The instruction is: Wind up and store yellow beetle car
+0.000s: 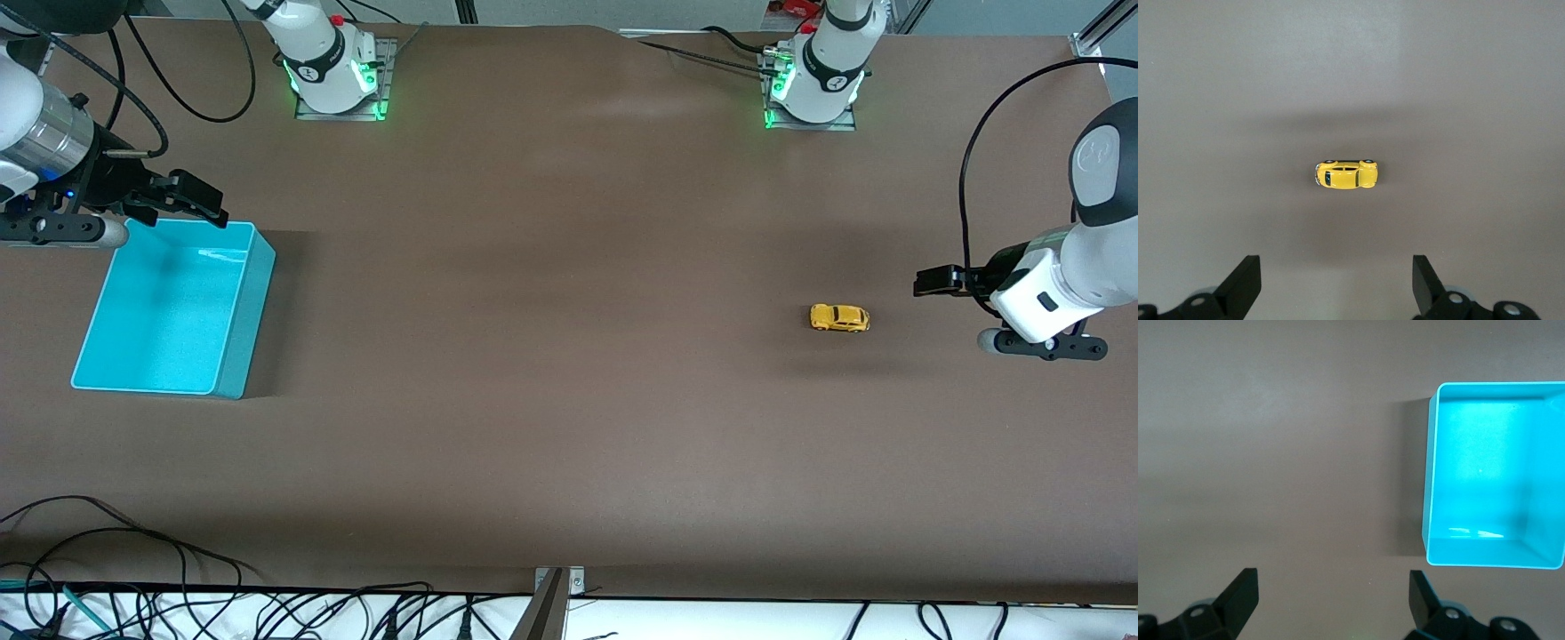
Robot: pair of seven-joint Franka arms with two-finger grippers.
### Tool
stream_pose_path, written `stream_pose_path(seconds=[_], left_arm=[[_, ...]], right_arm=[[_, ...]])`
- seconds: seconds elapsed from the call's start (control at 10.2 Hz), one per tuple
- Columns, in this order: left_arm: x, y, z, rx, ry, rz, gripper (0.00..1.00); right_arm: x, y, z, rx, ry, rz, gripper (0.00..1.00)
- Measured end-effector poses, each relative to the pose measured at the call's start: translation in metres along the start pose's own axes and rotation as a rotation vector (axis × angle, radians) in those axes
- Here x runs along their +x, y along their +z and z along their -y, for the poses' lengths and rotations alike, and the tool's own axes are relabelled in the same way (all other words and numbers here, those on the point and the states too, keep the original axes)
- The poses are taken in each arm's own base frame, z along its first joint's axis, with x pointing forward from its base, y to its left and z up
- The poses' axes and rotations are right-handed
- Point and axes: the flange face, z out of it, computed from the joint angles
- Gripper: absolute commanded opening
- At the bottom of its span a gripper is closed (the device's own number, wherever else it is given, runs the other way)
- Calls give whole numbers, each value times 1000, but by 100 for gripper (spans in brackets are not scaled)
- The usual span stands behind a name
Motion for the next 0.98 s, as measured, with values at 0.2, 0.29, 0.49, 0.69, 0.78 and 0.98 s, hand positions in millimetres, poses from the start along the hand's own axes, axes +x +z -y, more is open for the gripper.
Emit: stream_pose_path(seconds=[0.2,0.29,0.49,0.69,0.78,0.98], left_arm=[[0,0,0,0,0,0,100],[0,0,0,0,0,0,100],[1,2,0,0,1,2,100],[2,4,0,-1,0,6,100],[3,5,0,-1,-3,7,100],[3,5,0,-1,-6,6,100]], right_arm=[[0,0,0,0,0,-1,100],[0,0,0,0,0,-1,100],[0,0,0,0,0,-2,100],[0,0,-1,0,2,-1,100],[1,0,-6,0,10,0,100],[4,3,-13,1,20,5,100]])
